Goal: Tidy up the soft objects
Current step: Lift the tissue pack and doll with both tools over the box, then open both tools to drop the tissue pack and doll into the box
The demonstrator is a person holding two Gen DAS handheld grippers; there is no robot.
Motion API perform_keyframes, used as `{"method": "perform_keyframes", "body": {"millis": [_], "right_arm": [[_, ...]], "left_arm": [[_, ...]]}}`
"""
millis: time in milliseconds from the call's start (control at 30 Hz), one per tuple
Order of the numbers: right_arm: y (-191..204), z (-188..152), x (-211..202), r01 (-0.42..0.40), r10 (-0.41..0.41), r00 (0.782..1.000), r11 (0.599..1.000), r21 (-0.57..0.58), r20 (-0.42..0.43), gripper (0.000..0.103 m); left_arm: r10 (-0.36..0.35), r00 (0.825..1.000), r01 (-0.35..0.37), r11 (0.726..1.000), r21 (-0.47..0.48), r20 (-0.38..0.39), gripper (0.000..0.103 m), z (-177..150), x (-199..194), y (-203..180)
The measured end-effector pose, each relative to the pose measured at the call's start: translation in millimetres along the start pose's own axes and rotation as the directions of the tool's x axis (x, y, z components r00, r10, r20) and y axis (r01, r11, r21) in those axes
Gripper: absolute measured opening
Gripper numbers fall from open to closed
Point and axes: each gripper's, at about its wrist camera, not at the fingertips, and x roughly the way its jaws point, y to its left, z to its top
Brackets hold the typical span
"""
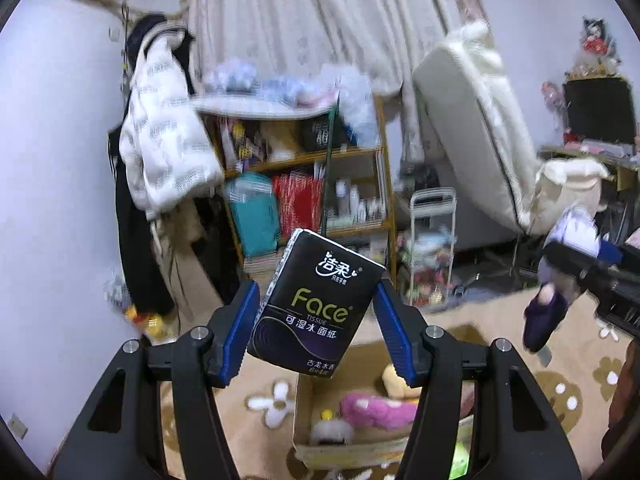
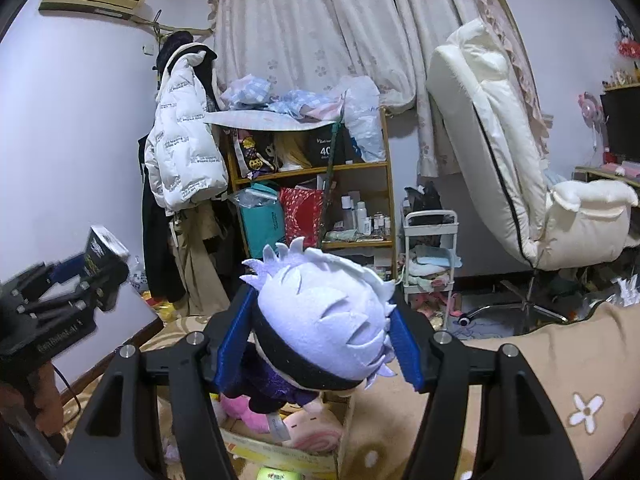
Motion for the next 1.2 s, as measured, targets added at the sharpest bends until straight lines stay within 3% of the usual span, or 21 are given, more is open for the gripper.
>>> {"method": "perform_keyframes", "body": {"millis": [167,367,633,767,1100,1200], "right_arm": [[-4,-10,23,-0.015,0.015,0.998,1.000,0.011,-0.053,0.068],[-6,-30,48,-0.057,0.060,0.992,0.998,0.028,-0.113,0.069],[-2,-51,70,-0.042,0.036,0.979,0.999,-0.025,-0.200,0.069],[-2,-54,76,-0.015,0.003,0.972,0.998,-0.053,-0.236,0.069],[-5,-54,79,-0.021,0.011,0.965,0.999,-0.035,-0.261,0.070],[-4,-53,79,-0.025,0.014,0.965,0.999,-0.036,-0.262,0.073]], "left_arm": [[-0.018,0.992,0.013,0.999,-0.042,-0.121,0.058,-26,38,3],[-0.038,0.980,0.027,0.998,-0.055,-0.197,0.058,-45,65,0],[-0.021,0.973,0.017,1.000,-0.020,-0.229,0.059,-61,79,-9],[-0.046,0.964,0.036,0.999,-0.041,-0.262,0.060,-67,84,-10],[-0.039,0.961,0.029,0.999,-0.038,-0.273,0.060,-72,83,-11],[-0.037,0.950,0.026,0.999,-0.038,-0.310,0.062,-74,86,-9]]}}
